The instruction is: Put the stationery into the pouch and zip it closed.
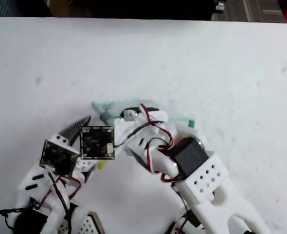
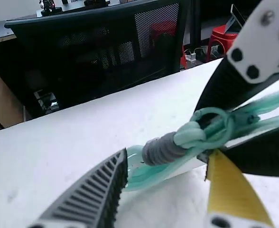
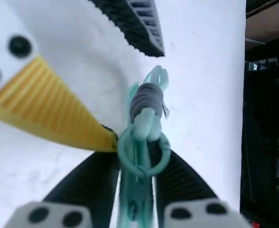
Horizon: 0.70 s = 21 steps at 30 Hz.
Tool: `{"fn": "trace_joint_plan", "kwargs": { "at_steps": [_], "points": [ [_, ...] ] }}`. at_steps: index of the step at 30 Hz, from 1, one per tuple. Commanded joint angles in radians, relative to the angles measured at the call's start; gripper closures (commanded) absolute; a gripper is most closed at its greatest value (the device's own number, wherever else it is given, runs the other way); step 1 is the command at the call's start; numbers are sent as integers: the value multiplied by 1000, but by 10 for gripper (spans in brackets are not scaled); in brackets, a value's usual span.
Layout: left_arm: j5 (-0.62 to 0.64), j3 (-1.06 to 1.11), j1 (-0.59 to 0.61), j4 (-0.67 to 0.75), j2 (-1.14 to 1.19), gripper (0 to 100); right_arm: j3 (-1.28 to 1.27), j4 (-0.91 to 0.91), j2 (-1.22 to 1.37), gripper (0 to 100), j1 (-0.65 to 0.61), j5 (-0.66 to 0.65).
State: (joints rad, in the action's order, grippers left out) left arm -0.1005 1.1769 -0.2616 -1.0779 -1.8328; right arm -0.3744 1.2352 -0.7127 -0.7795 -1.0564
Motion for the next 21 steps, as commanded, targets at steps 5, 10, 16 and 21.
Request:
{"fn": "trace_joint_plan", "kwargs": {
  "at_steps": [5, 10, 16, 21],
  "points": [
    [-64, -11, -223, -49, 7, 714, 8, 5, -108, 981, -18, -12],
    [-63, -41, -245, -72, 5, 715, 6, 47, -277, 982, -24, -12],
    [-35, -69, -306, -57, 5, 849, -60, 47, -363, 982, -22, -11],
    [-48, -77, -418, -61, 5, 941, -80, 47, -395, 982, -22, -5]
  ]
}}
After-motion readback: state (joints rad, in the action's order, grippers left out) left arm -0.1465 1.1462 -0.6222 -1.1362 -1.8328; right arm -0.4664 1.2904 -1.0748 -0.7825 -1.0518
